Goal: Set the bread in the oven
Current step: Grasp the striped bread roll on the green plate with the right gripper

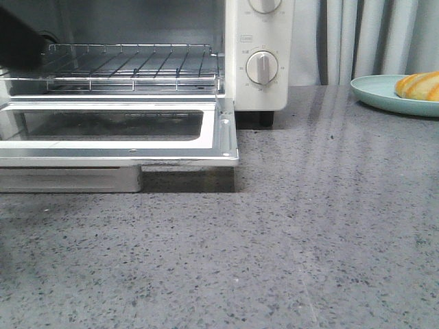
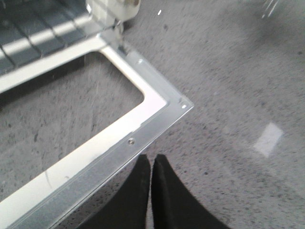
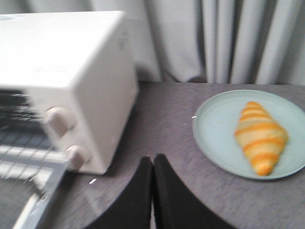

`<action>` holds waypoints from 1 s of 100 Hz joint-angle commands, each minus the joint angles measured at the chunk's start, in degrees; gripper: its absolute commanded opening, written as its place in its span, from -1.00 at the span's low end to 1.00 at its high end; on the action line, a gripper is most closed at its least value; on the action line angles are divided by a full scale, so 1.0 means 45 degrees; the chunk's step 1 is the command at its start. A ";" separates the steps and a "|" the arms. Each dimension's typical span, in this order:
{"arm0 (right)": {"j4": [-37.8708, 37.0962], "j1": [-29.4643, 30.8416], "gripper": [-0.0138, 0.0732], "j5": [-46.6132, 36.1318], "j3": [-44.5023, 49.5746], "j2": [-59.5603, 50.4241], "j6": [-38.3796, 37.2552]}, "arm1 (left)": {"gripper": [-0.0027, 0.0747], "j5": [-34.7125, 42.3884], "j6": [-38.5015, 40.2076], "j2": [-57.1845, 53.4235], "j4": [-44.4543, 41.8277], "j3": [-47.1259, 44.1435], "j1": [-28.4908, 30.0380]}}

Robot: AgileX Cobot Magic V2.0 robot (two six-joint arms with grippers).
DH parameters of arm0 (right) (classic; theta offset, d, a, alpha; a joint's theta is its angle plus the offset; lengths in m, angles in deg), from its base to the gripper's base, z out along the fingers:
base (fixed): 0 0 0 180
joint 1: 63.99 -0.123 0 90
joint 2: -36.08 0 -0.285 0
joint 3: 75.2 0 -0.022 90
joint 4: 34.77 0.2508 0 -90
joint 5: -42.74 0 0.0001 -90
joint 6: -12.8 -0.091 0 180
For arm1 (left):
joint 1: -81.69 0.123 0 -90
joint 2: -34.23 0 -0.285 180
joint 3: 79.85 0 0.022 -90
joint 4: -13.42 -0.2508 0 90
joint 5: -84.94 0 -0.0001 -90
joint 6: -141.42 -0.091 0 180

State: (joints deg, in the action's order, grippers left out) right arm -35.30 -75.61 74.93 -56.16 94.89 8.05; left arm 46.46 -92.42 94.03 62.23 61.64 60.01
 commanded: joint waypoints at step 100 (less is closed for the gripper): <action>0.0018 0.3867 -0.84 -0.1239 -0.4158 1.0298 0.0056 | -0.99 0.0198 -0.0009 -0.3256 0.0256 0.0192 -0.0062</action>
State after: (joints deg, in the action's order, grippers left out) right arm -35.55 -58.31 70.99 -72.46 144.97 8.05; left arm 45.07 -92.42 79.43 61.27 60.97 60.01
